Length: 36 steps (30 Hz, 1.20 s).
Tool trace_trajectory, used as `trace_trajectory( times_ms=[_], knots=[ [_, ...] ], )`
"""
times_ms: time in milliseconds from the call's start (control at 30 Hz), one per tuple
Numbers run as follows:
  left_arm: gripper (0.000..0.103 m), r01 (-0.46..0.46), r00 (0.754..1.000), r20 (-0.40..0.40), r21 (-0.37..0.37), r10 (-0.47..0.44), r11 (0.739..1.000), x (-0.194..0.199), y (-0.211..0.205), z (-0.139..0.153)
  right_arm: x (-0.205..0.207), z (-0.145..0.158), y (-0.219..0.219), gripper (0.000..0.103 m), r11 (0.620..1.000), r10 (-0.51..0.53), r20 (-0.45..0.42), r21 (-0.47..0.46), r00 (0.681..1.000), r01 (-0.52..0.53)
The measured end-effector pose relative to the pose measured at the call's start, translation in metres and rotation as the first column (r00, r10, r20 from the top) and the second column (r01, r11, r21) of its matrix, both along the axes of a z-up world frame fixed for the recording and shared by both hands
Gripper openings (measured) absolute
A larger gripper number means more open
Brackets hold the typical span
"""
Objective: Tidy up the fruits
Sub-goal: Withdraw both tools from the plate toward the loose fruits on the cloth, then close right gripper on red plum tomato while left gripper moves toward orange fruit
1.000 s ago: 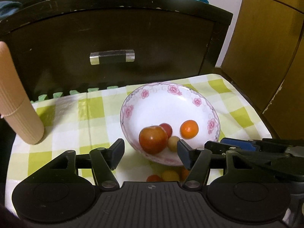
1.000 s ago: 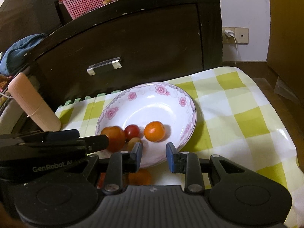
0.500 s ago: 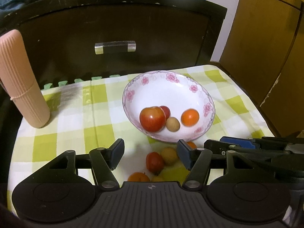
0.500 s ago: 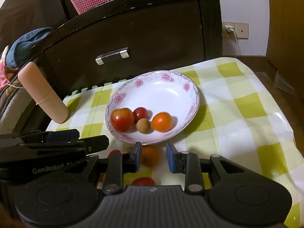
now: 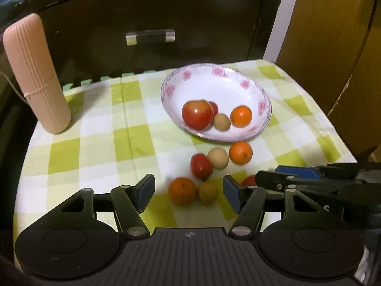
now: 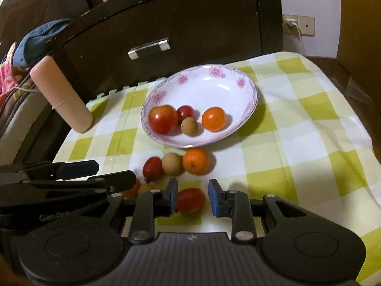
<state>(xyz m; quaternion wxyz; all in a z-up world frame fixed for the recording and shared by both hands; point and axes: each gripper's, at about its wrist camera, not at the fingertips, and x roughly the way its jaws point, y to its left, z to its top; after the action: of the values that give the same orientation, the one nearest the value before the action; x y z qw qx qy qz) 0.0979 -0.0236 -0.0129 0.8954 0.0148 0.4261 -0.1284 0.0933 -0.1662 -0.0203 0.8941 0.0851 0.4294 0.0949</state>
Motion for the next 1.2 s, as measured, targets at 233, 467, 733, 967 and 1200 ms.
trace_trajectory(
  times_ms=[233, 467, 733, 967, 1200],
  knots=[
    [0.073, 0.007, 1.0, -0.025, 0.016, -0.007, 1.0, -0.005, 0.003, -0.007, 0.0, -0.008, 0.003, 0.031, 1.0, 0.013, -0.02, -0.006, 1.0, -0.013],
    [0.074, 0.017, 0.999, -0.045, 0.029, -0.015, 0.999, -0.005, 0.004, -0.014, 0.004, -0.017, 0.007, 0.031, 0.999, 0.031, -0.041, -0.028, 0.999, -0.032],
    [0.074, -0.006, 0.997, -0.076, 0.02, 0.008, 1.0, 0.001, 0.011, -0.022, 0.01, -0.024, 0.011, 0.033, 0.998, 0.054, -0.045, -0.017, 0.998, -0.055],
    [0.074, -0.016, 0.995, -0.094, 0.011, 0.017, 1.0, 0.004, 0.014, -0.026, 0.016, -0.028, 0.012, 0.034, 0.998, 0.06, -0.062, -0.006, 0.996, -0.06],
    [0.074, -0.016, 0.995, -0.096, 0.004, 0.017, 1.0, 0.007, 0.015, -0.028, 0.019, -0.029, 0.012, 0.034, 0.998, 0.068, -0.056, -0.002, 0.996, -0.068]
  ],
)
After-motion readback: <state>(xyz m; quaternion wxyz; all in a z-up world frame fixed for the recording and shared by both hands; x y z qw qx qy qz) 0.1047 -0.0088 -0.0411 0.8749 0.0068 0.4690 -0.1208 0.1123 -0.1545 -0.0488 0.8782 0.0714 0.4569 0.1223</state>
